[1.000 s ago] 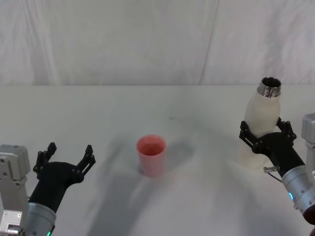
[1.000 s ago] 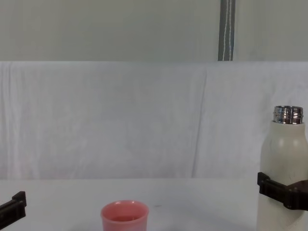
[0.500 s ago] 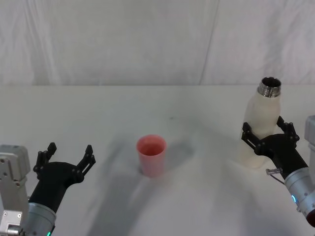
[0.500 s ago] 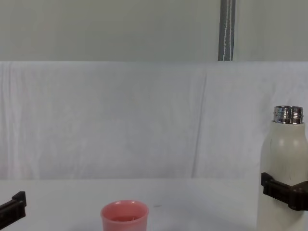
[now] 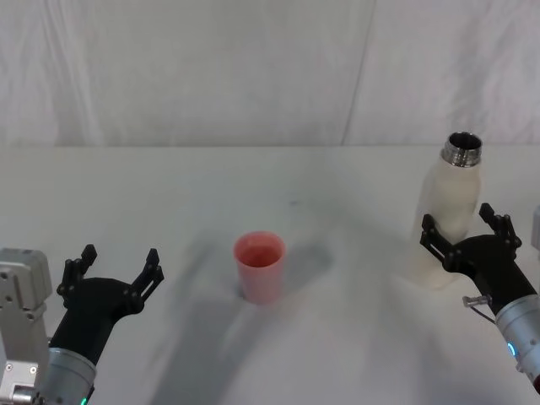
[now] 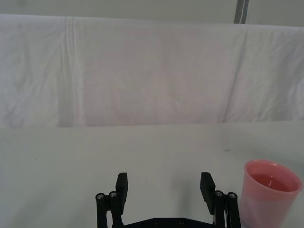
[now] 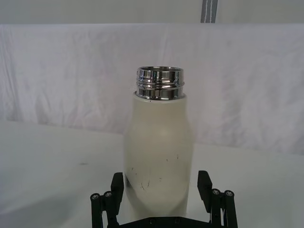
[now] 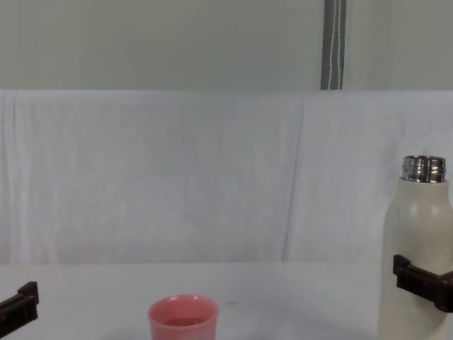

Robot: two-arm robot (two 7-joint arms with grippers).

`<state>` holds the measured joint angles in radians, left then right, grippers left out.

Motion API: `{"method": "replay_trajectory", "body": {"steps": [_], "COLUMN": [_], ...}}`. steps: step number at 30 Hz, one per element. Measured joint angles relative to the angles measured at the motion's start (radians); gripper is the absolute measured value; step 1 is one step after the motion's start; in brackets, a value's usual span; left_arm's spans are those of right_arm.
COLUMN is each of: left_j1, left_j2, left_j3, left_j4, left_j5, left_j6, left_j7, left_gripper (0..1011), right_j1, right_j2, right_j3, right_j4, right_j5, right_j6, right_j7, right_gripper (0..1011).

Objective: Grasp the thermos with one hand and pour water into the cup lid.

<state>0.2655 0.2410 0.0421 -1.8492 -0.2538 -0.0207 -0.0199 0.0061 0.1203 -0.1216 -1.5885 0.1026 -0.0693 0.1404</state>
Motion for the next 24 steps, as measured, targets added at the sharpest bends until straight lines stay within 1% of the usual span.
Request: {"method": "replay_trajectory", "body": {"steps": [12, 17, 19, 24], "left_j1": [0.000, 0.000, 0.000, 0.000], "left_j2": [0.000, 0.000, 0.000, 0.000], "left_j3": [0.000, 0.000, 0.000, 0.000], "left_j4": [0.000, 0.000, 0.000, 0.000], "left_j5": [0.000, 0.000, 0.000, 0.000], "left_j6": [0.000, 0.000, 0.000, 0.000], "left_j7": [0.000, 0.000, 0.000, 0.000], "left_gripper": [1001, 1001, 1001, 1001], "right_j1": [-0.039, -0.064, -0.086, -0.120], "right_j2": [0.006, 0.009, 0.012, 0.015], "right_j3": [0.006, 0.006, 0.004, -0.005], "right_j4": [-0.049, -0.080, -0.103, -0.135], "right_j5": [-0.001, 0.002, 0.009, 0.018], "right_j6": [0.009, 0.012, 0.013, 0.010], "right_j7": [-0.003, -0.001, 0.007, 0.017], "right_gripper": [1001, 1001, 1001, 1001]}}
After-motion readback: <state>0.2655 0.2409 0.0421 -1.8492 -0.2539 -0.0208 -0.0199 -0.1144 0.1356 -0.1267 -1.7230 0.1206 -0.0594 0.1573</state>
